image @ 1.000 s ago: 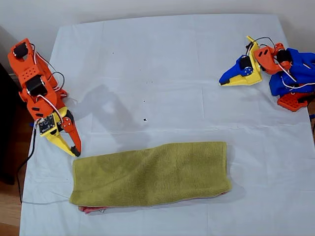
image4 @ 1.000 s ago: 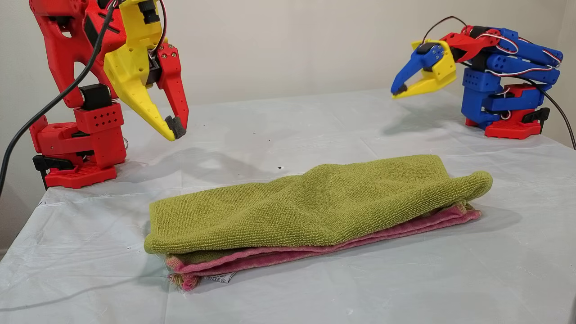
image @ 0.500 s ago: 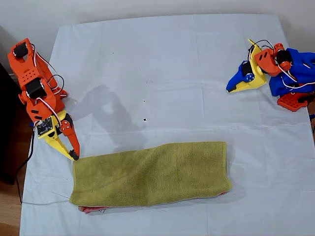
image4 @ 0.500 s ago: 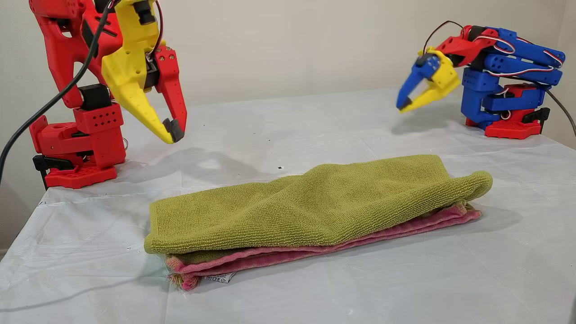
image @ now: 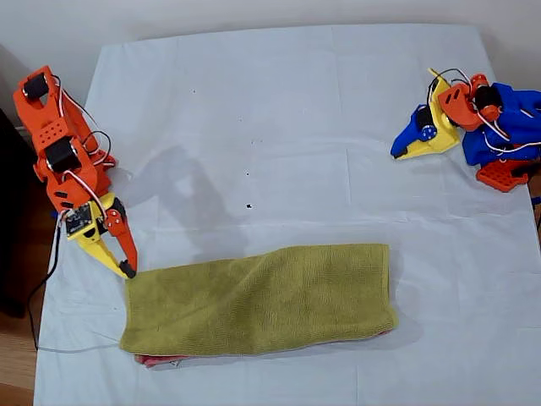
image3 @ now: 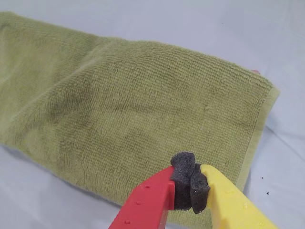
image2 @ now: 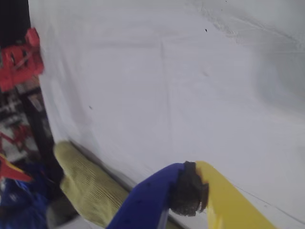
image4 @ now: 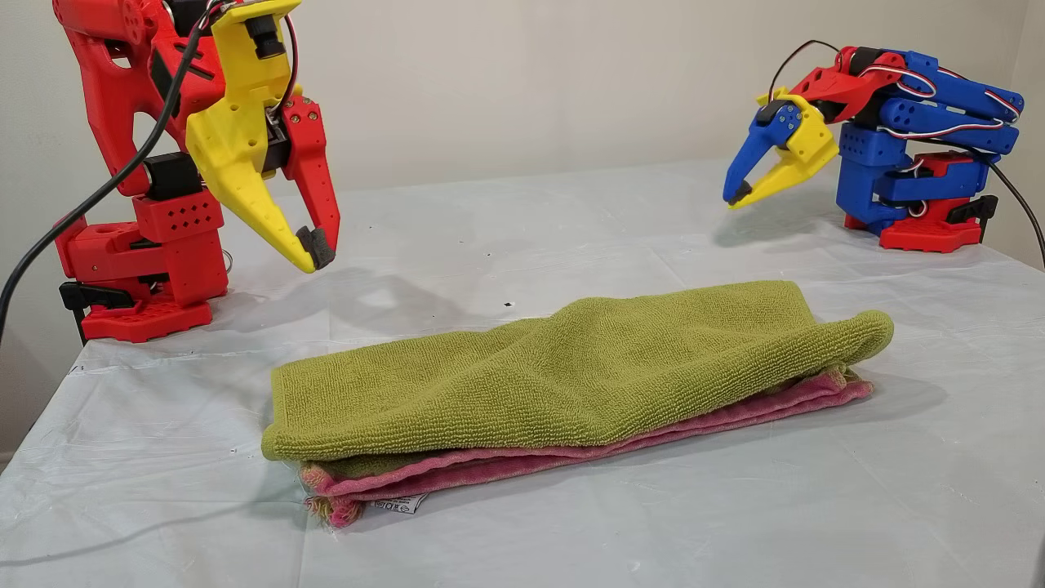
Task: Fold the towel.
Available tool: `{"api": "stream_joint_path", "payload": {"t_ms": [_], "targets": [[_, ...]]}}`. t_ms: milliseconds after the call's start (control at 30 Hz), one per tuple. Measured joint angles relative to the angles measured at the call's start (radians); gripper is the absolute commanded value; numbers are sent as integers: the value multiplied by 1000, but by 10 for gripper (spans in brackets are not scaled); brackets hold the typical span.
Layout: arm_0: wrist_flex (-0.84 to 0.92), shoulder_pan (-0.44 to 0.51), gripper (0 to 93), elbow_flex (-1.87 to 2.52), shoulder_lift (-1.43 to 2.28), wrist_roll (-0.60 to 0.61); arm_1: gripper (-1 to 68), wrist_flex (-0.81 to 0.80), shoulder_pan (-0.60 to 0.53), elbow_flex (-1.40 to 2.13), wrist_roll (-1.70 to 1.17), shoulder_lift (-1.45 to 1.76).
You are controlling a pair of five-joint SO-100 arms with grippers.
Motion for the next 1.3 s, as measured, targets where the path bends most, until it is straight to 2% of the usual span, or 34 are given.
{"api": "stream_joint_path", "payload": {"t_ms": [200, 667, 867, 1100, 1300], "targets": [[-17, 20, 1, 0, 0, 0, 1, 83, -12, 0, 11, 0], [-20, 20, 1, 0, 0, 0, 1, 112, -20, 0, -8, 0], [-14, 20, 1, 0, 0, 37, 1, 112, -20, 0, -8, 0], [163, 83, 1, -183, -207, 101, 1, 112, -20, 0, -8, 0], [422, 129, 1, -540, -466, 137, 1, 112, -20, 0, -8, 0]]}}
